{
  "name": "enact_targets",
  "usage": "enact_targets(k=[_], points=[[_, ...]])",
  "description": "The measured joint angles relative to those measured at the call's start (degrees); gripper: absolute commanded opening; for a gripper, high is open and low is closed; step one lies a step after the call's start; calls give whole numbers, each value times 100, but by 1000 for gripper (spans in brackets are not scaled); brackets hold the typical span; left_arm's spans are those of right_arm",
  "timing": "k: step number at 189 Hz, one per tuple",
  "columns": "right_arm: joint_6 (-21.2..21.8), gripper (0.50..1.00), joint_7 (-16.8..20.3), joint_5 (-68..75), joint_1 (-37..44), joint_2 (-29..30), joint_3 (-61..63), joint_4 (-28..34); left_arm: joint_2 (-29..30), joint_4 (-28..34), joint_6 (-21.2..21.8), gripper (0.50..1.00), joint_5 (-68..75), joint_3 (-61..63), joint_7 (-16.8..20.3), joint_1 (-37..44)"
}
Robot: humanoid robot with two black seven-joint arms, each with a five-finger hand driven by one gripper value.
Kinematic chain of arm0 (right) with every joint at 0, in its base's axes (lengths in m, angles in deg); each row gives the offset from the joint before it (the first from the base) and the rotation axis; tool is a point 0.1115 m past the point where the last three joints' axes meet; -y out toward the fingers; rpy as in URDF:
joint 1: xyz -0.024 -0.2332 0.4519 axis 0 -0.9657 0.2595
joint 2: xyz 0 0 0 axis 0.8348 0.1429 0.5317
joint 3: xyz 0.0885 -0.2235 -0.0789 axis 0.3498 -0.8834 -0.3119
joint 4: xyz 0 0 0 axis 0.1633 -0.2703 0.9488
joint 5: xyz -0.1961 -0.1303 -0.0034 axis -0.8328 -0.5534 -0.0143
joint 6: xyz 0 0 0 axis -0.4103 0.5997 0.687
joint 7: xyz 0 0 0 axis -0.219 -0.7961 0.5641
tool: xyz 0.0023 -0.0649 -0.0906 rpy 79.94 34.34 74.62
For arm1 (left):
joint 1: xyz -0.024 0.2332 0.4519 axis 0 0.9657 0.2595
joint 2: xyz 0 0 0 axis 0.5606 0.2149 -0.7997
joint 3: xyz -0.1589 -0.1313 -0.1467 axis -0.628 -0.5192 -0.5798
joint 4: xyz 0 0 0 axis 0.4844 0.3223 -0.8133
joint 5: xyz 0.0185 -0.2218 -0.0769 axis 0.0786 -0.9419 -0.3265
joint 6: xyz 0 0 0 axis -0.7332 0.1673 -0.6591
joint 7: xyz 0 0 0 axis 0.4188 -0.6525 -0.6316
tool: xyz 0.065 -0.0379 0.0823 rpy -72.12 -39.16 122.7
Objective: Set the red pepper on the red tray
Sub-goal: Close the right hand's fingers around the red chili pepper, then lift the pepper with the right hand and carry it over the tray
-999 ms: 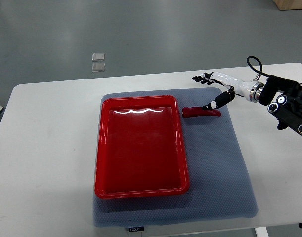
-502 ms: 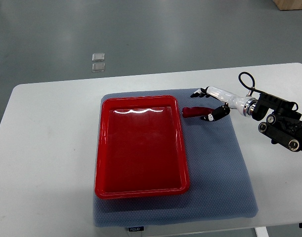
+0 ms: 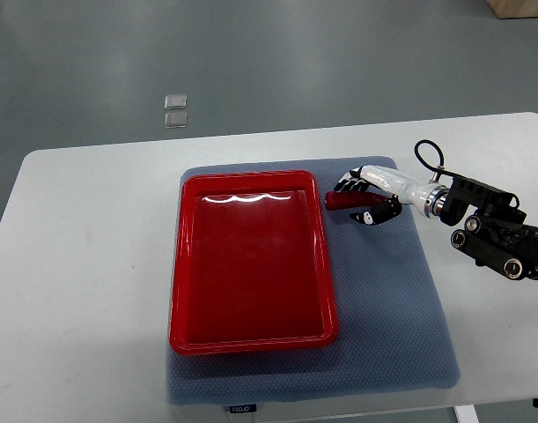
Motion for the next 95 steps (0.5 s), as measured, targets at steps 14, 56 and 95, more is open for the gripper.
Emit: enact_targets(k=[14, 56, 95], points=[[-56, 500, -3, 0, 11, 27, -81, -36, 0, 0, 0, 1000, 0, 0, 0, 2], [-94, 500, -2, 0, 69, 3, -135, -52, 0, 0, 0, 1000, -1, 0, 1, 4], [-59, 500, 5, 12, 221, -54, -110, -36, 0, 0, 0, 1000, -1, 7, 1, 5]])
